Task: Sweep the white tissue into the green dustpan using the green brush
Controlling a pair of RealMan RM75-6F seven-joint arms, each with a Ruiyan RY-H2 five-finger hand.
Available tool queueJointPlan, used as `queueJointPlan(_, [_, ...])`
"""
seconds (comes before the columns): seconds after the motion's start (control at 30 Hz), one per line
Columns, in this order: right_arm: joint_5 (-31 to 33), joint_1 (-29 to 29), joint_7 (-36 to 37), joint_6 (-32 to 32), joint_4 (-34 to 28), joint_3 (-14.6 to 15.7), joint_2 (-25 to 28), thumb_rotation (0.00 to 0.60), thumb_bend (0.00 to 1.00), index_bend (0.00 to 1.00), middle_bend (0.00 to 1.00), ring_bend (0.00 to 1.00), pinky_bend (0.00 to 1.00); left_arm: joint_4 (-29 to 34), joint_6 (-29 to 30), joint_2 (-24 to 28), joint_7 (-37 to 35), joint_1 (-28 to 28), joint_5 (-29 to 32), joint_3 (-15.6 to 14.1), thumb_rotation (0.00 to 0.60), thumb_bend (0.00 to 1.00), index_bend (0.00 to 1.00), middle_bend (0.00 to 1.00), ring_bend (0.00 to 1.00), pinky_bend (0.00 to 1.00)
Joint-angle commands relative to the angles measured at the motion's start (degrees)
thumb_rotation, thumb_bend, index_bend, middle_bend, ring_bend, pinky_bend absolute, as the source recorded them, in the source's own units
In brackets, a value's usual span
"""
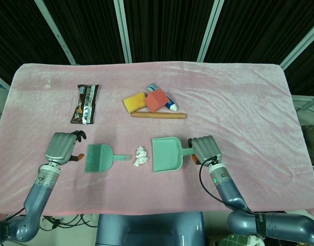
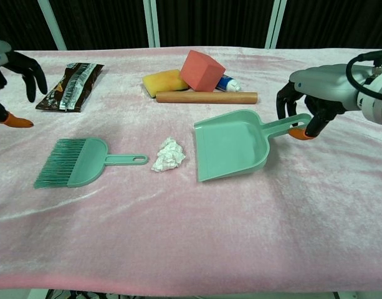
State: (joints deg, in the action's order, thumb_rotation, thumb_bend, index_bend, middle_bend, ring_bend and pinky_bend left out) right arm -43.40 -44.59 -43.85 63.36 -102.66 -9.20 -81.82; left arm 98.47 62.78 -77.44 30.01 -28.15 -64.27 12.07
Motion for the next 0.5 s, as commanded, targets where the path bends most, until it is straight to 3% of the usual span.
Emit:
queueJointPlan(0.03, [0.22,-0.22,-0.07,0.07,-0.06,0.09,-0.06,0.6,0.51,0.72,0.73,0.74,0.81,0.2,-2.01,-3.61,5.3,-3.42,5.14,0.35,0.6,0.17,0.42,0.48,0.91,1.0])
queueJointPlan(0.5, [1.17,-0.85,0.8,0.46,0.22,0.48,0.2,0.6,0.51,0.72,0.73,0.74,0.81,-2.6,-1.81,-13.53,13.68,-10.58,15.25,-0.11,0.6,0.24,0.43,0.47,0.91,1.0])
